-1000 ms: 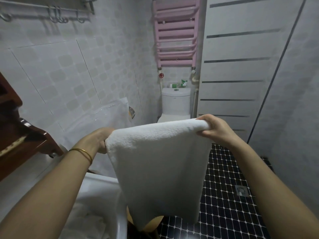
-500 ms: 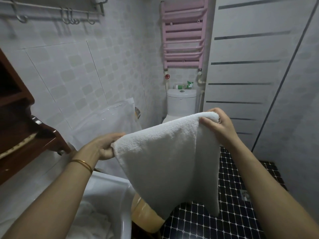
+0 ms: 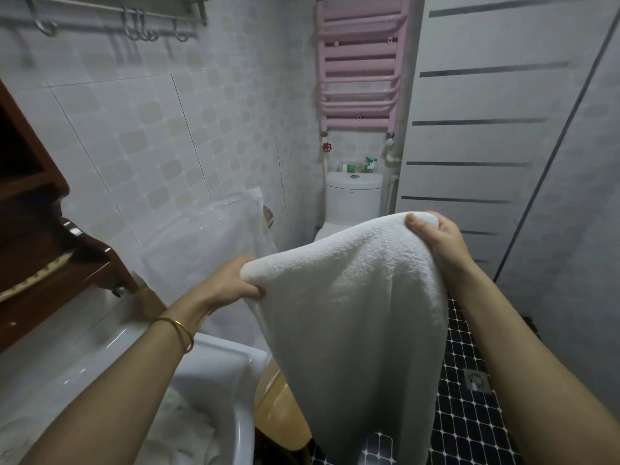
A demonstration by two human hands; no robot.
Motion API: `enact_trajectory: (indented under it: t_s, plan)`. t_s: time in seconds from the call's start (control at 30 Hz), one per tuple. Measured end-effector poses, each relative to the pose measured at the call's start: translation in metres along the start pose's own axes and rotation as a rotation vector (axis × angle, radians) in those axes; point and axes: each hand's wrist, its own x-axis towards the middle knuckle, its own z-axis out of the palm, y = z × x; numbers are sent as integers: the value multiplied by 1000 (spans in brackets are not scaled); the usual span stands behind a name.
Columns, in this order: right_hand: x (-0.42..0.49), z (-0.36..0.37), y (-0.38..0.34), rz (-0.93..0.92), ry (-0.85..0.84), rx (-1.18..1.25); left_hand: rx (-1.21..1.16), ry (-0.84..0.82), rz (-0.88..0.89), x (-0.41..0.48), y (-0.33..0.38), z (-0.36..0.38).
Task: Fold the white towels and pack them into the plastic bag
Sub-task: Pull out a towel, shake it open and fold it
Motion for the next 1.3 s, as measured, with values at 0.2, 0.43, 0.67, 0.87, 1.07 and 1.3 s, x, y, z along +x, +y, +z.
enact_trajectory:
  t_s: [0.2, 0.43, 0.67, 0.87, 1.07, 1.3]
  plan:
    - [-1, -18, 4, 61, 60, 87, -437, 144, -153, 8, -10, 2]
    - [4, -27, 11, 202, 81, 167, -668, 150, -63, 6, 7, 24]
    - [9, -48, 21, 672, -76, 207, -613, 358, -110, 8, 41, 31]
    - [-8, -55, 53, 770, -94, 411, -1041, 217, -194, 5, 66, 35]
    - [-36, -39, 84, 808, -260, 599, -1068, 238, -199, 8, 70, 36]
    - [-40, -20, 91, 786, -224, 392, -1026, 307, -204, 11, 66, 24]
